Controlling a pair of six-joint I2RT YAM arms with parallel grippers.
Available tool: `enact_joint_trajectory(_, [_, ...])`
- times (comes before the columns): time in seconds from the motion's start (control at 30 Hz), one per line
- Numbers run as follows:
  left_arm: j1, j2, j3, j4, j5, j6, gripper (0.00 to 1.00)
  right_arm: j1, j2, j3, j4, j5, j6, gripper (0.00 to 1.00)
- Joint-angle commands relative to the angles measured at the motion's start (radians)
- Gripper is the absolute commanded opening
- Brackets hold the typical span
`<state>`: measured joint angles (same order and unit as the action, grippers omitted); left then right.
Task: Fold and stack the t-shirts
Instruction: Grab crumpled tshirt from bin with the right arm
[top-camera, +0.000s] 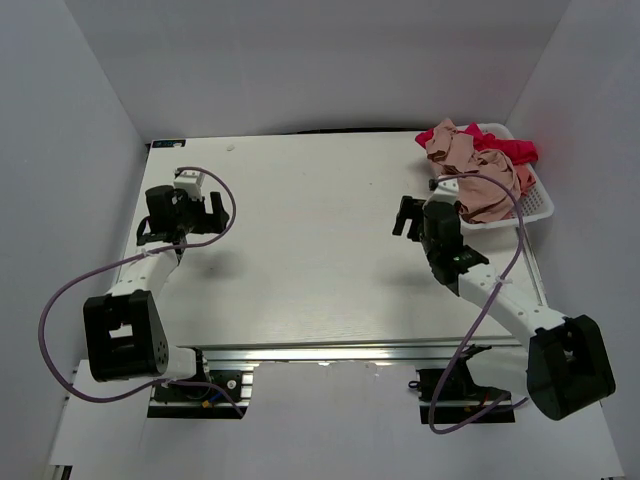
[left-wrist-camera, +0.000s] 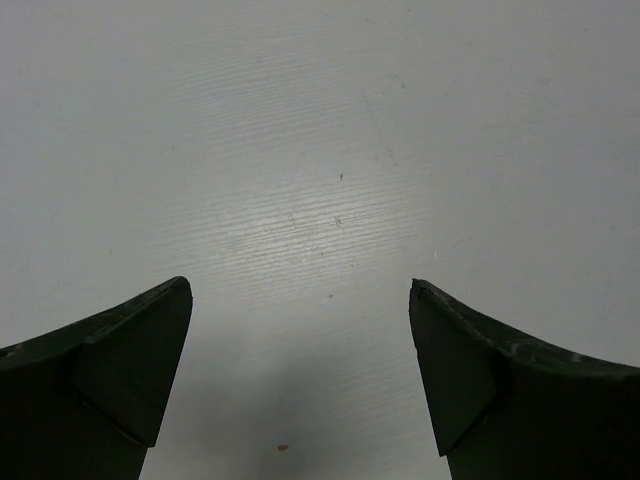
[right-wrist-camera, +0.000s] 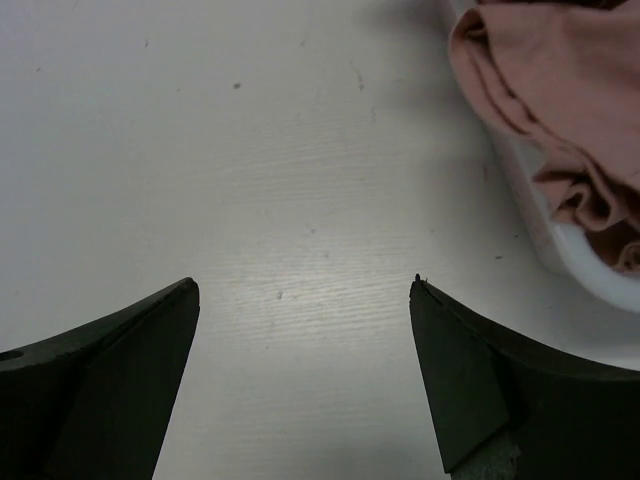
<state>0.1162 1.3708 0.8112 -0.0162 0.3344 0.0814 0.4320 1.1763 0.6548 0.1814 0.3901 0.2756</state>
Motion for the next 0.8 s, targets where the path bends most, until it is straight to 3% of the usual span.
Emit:
enact_joint_trajectory(0.0, [0.005, -0.012, -0.021, 0.105, 0.052, 0.012, 0.98, -0.007, 0.052, 0.103, 0.052, 0.147, -0.074, 0.89])
enact_joint_trajectory(0.1, [0.005, 0.016, -0.036, 0.139, 0.081, -0.005, 0.98, -0.027, 0.156, 0.238, 0.040, 0.236, -0.150, 0.89])
enact_joint_trajectory(0.37, [0.005, -0.001, -0.136, 0.225, 0.104, -0.014, 0.98, -0.156, 0.442, 0.600, -0.071, 0.141, -0.133, 0.89])
enact_joint_trajectory(0.57, [0.005, -0.038, -0.187, 0.231, 0.084, 0.029, 0.98, -0.194, 0.611, 0.739, -0.148, 0.061, -0.119, 0.89])
enact_joint_trajectory(0.77, [0.005, -0.030, -0.188, 0.240, 0.072, 0.029, 0.98, -0.202, 0.715, 0.801, -0.128, 0.088, -0.128, 0.87])
